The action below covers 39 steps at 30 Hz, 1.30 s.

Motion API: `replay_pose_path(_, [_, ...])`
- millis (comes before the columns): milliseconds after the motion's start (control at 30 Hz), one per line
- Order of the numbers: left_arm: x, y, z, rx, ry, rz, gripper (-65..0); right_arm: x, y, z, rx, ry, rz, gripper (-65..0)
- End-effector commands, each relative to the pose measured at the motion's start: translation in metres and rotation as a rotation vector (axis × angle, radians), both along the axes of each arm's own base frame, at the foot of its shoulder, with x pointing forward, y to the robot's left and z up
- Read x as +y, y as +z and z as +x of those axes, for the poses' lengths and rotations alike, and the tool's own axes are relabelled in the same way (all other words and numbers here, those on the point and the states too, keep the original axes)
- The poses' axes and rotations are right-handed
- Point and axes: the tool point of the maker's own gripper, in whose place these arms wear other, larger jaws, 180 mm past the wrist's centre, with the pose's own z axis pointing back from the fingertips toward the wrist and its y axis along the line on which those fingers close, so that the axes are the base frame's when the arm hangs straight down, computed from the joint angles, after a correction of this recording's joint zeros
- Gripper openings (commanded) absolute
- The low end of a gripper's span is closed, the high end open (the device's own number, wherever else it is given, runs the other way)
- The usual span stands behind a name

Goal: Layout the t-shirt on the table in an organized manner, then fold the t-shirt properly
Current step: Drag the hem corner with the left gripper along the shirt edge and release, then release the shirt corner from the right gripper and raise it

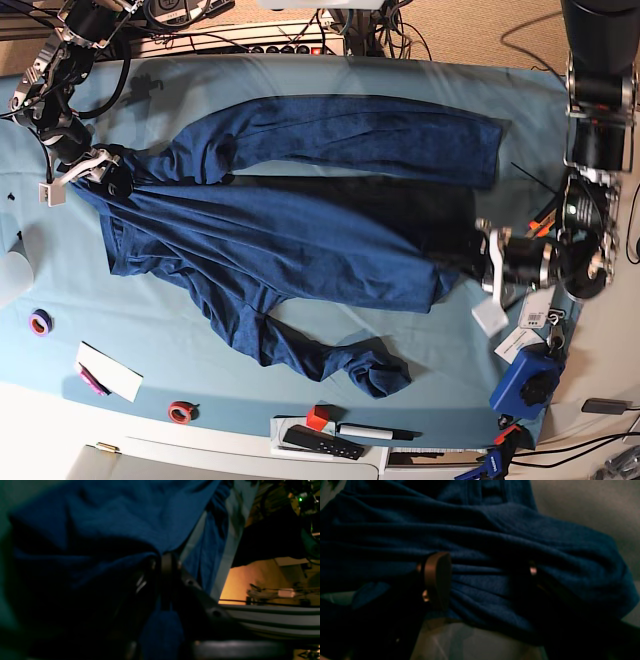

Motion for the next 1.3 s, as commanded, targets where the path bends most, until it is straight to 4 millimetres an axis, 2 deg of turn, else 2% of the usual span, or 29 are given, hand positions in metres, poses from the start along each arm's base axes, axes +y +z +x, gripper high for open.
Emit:
replay_pose_path(0, [0.003,0.012,0.005,-0.028,0.015,-0.028,-65.0,-0.007,0.013,0.007,-0.035,0.000,-0.021,-28.0])
replay_pose_path(67, [0.003,-0.001,-0.007,0.012,0.016,-0.026,-65.0,-0.007,0.013,0.007,-0.035,0.000,-0.021,-28.0])
replay_pose_path(100, [0.003,-0.007,-0.012,0.029,0.017,-0.026,-60.7,-0.007,0.013,0.007,-0.035,0.000,-0.021,-28.0])
replay_pose_path(200, [0.003,-0.022,-0.027,0.076,0.017,-0.025,-40.7,-0.007,0.013,0.007,-0.035,0.000,-0.021,-28.0])
replay_pose_path(267, [0.004,-0.028,-0.034,0.097,0.018,-0.024,-34.0,-0.007,0.013,0.007,-0.036,0.000,-0.021,-28.0])
replay_pose_path(400, [0.013,-0.023,-0.028,0.080,0.025,-0.003,-33.6,-0.007,0.013,0.007,-0.036,0.000,-0.021,-28.0])
replay_pose_path(600, [0.032,0.007,0.002,-0.017,0.048,0.034,-33.7,-0.007,0.013,0.007,-0.036,0.000,-0.021,-28.0])
replay_pose_path(733, [0.033,0.010,0.020,-0.076,0.077,0.087,-34.6,-0.007,0.013,0.007,-0.039,-0.001,-0.021,-28.0])
replay_pose_path(833, [0.032,0.002,0.025,-0.092,0.088,0.129,-34.5,-0.008,0.016,0.010,-0.049,-0.003,-0.024,-28.0])
replay_pose_path(900, [0.039,0.001,0.032,-0.119,0.114,0.164,-34.6,-0.012,0.020,0.012,-0.060,-0.006,-0.033,-28.0])
replay_pose_path(1000, [0.064,0.013,0.052,-0.208,0.191,0.218,-34.6,-0.023,0.030,0.016,-0.076,-0.006,-0.065,-28.0])
replay_pose_path(1100, [0.097,0.040,0.071,-0.290,0.282,0.240,-34.6,-0.035,0.042,0.020,-0.097,-0.007,-0.102,-28.0])
replay_pose_path(1267, [0.149,0.076,0.081,-0.356,0.430,0.235,-34.6,-0.045,0.054,0.025,-0.128,-0.012,-0.131,-28.0])
